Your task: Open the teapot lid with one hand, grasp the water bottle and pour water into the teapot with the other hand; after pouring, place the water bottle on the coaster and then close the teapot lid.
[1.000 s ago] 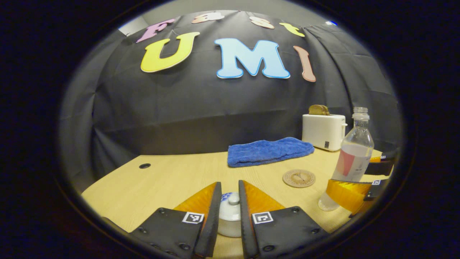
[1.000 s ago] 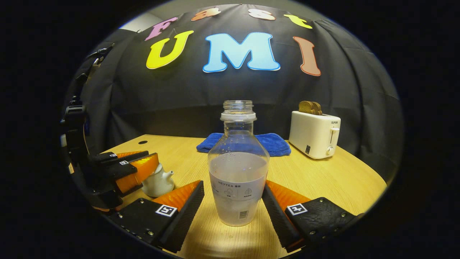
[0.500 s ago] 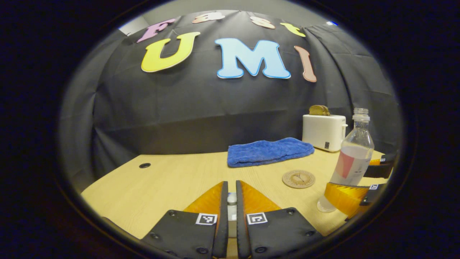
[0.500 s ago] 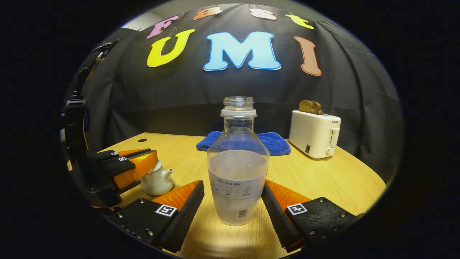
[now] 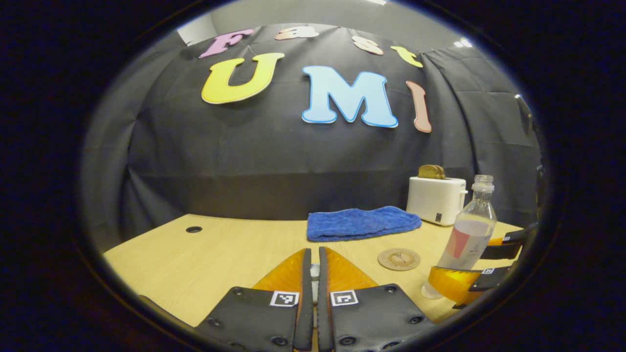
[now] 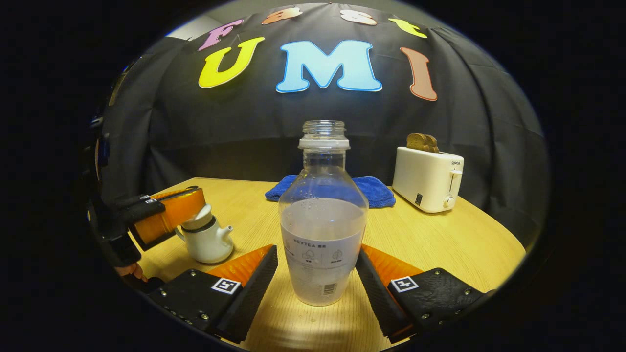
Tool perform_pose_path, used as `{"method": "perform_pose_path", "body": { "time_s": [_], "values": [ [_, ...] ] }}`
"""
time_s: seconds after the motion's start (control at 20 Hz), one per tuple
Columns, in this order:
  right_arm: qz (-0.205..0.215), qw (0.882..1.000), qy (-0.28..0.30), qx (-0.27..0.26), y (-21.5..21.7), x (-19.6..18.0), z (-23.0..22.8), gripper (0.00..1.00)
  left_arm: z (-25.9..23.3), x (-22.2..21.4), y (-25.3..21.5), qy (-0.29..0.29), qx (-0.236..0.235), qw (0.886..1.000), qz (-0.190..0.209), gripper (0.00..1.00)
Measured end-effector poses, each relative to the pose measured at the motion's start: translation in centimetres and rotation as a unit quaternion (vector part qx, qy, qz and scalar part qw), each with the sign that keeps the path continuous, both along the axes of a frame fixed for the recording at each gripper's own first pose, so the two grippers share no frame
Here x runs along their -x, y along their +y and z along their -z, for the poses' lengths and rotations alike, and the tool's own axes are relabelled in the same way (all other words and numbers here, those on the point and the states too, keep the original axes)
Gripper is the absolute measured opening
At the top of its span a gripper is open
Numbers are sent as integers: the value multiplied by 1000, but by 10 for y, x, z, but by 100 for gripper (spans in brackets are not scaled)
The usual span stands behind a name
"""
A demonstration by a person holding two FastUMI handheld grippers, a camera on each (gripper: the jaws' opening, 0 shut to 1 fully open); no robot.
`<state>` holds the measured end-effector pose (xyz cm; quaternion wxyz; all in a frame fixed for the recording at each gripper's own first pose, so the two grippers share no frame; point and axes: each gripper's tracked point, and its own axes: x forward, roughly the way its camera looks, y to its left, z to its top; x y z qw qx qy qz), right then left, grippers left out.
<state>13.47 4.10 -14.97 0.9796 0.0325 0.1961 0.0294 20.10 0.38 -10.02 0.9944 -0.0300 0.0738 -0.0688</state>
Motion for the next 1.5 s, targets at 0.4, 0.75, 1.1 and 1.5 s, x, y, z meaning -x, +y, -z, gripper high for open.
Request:
{"method": "perform_pose_path", "body": {
  "time_s": [0.4,0.75,1.1,1.5],
  "values": [
    [4,1000,8,5,-3,-1,6,96,-12,8,24,-10,-2,1000,-13,11],
    [6,1000,6,1,-2,-3,7,96,-5,17,81,-6,-19,999,-37,10],
    [17,1000,4,-2,-5,-6,5,81,3,22,117,-7,16,998,-58,11],
    [15,1000,2,13,-2,-8,4,77,7,22,117,1,33,998,-52,11]
  ]
}}
